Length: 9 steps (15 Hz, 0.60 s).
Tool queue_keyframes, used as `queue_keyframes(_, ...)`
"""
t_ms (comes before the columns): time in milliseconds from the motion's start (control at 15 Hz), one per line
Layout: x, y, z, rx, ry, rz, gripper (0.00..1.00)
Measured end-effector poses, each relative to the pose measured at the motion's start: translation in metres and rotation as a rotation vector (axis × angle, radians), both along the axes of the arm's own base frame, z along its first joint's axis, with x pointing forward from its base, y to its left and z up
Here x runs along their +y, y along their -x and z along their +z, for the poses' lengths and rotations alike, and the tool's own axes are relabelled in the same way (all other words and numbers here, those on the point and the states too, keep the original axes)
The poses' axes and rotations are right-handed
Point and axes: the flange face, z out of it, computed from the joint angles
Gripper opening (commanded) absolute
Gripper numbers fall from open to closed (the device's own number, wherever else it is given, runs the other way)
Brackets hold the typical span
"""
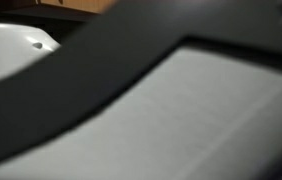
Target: Remove the wooden spatula from the pot and place it in the cutlery holder
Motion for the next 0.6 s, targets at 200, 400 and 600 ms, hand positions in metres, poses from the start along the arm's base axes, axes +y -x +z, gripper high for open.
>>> queue_keyframes(200,-0.0007,0.0006,-0.0014,0.005,0.003,0.000,0.96)
queue_keyframes(400,-0.0012,0.0012,-0.0027,0.007,0.005,0.000,1.00)
queue_keyframes(600,-0.0006,0.0030,-0.0051,0.012,0.008,0.003,1.00)
